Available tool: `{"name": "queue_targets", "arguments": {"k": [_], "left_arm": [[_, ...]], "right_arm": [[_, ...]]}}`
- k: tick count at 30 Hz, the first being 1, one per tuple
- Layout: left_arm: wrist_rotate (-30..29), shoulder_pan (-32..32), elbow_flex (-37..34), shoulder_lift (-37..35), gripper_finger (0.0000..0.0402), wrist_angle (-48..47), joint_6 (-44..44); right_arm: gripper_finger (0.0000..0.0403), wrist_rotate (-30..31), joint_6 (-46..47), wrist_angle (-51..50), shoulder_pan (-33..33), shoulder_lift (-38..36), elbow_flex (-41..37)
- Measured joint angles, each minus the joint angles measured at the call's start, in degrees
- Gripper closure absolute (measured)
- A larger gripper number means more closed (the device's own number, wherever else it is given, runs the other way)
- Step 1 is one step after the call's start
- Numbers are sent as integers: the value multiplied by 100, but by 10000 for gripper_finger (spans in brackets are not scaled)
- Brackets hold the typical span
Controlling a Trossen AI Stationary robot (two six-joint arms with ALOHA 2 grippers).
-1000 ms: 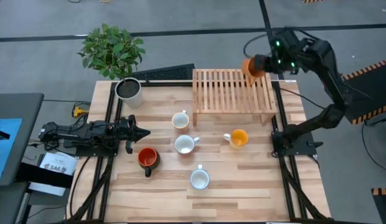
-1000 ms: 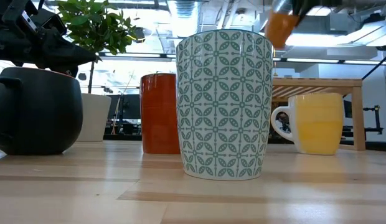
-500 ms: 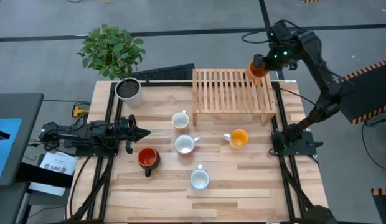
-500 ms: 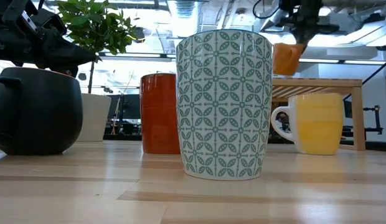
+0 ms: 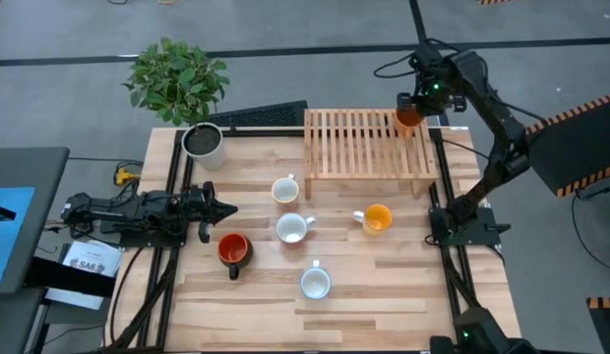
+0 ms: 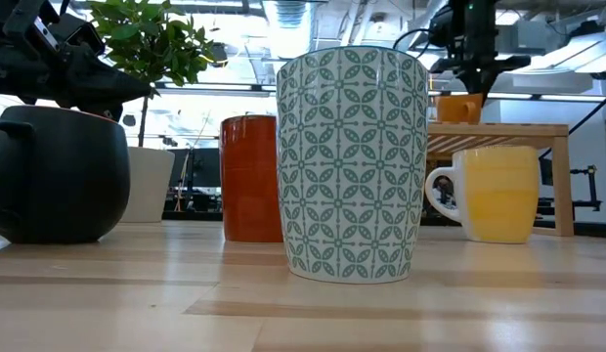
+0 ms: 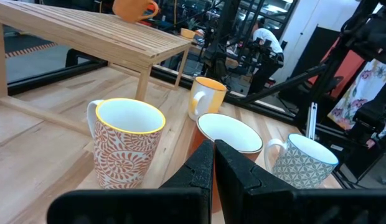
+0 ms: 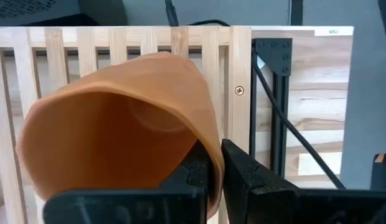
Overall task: Place coffee mugs
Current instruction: Put the orange mug on the shelf, then put the orange patterned mug on the shelf
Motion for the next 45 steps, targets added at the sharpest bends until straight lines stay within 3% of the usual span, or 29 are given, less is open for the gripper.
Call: {"name": "queue_targets", "arguments": {"k": [6,14,19,40,45], "left_arm": [[1,1,-1,0,401,0,0],[1,-1,-1,-2,401,0,0],[0,0,1,0,401,0,0],[0,1,0,0,401,0,0],[-1,-1,1,0,401,-2,0]], "right_arm": [[359,-15,0,-20,-23,37,7],[246,-9,51,-9,-23,55,-4],[209,-33,173,-11,-23,55,-4],[199,-33,234,744,16,-624,-4],[198,-26,173,1204,388,-1079,-4]]}}
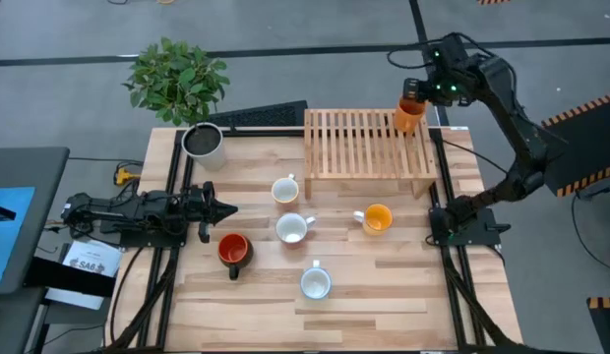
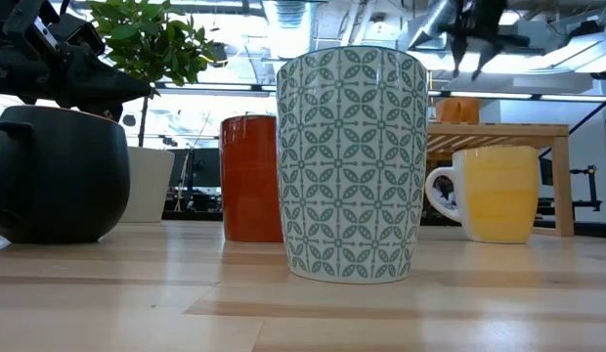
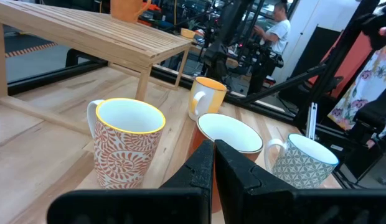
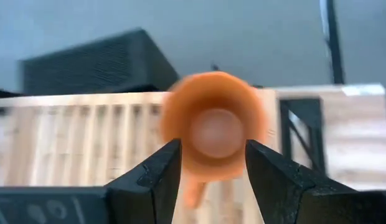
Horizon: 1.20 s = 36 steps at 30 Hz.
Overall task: Place coffee mugs
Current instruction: Put the orange patterned mug on the shelf
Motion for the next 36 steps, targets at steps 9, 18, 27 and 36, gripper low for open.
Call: {"name": "queue_targets", "arguments": {"k": [9,18,27,36], "left_arm": [[0,0,-2,0,401,0,0],[0,0,0,0,402,2,0],[-138,2,0,2,401,605,-999],[-378,-2,678,965,401,1994,-1524]], "right_arm": [[198,64,-88,1355,2900,-911,-267],[198,1647,1008,2830,6409,-965,-1349],[198,2993,1798,3115,8321,-480,-1591],[198,3176,2510,1622,8828,-607,-1593]]}}
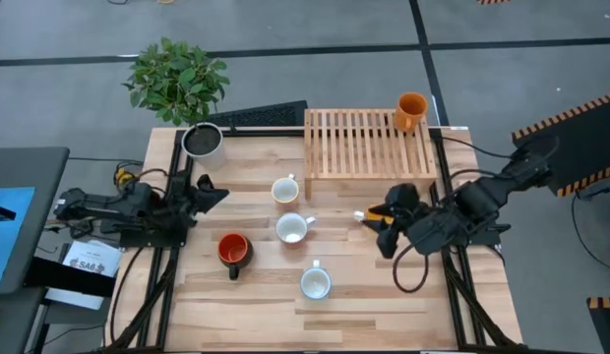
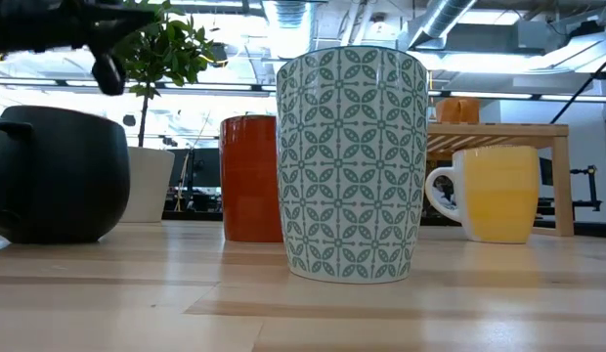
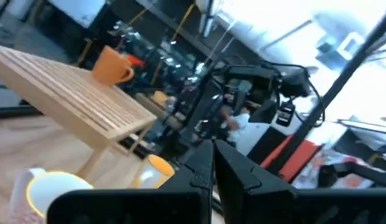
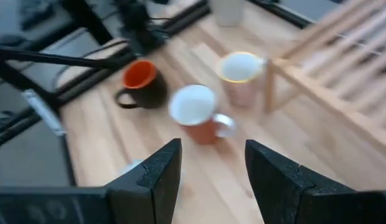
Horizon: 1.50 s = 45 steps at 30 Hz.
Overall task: Place coffee mugs
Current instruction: Put the orange patterned mug on the shelf
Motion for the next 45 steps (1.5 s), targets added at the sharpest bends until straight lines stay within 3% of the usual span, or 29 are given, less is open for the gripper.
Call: {"name": "queue_targets", "arguments": {"k": [10,18,23,27,34,45], "left_arm": [[28,20,2067,3435,401,-1189,833],[-278,470,3791,5201,392,-2751,754],[372,891,4521,5789,346,-4033,408],[693,1177,4643,6080,289,-4435,-86],[713,1642,4643,6374,200,-4847,-771],[436,1985,4650,6731,182,-4821,-937]], "right_arm": [[198,7,-173,-1021,0,-477,2],[198,11,-471,-1224,0,-637,4],[198,93,-376,-1222,0,-612,4],[198,322,-103,-1209,-11,-555,5],[198,472,305,-1203,-52,-408,9],[198,537,459,-1155,-179,-316,7]]}}
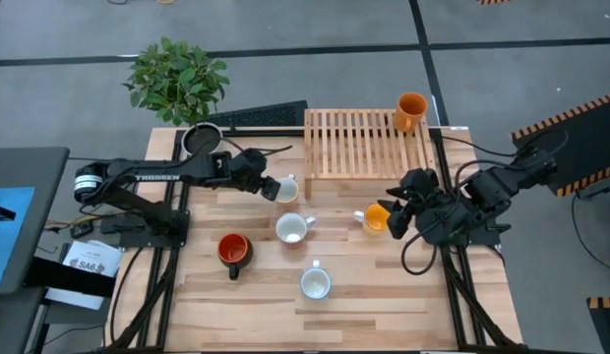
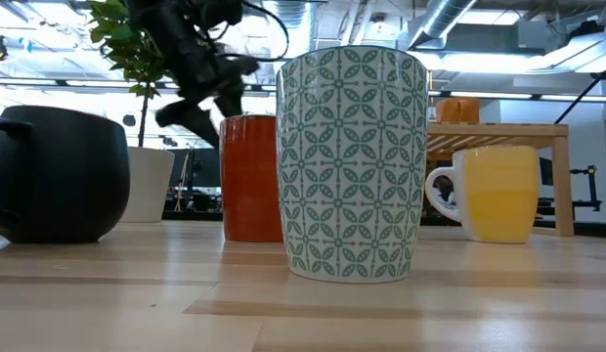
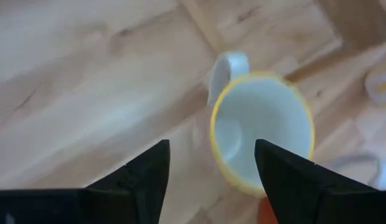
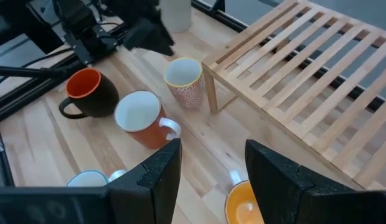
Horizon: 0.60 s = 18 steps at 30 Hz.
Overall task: Place coffee mugs
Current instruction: Put the orange patterned mug on the shelf
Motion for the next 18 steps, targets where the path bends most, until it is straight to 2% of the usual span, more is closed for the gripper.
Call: {"name": "queue_targets", "arguments": {"k": [9,18], "left_arm": [[127,-14,-14,580,182,5,-544],[137,-14,-14,767,182,64,-788]], "right_arm": [[198,30,12,26,-205,1,-2],[198,7,9,48,-286,0,0]]}}
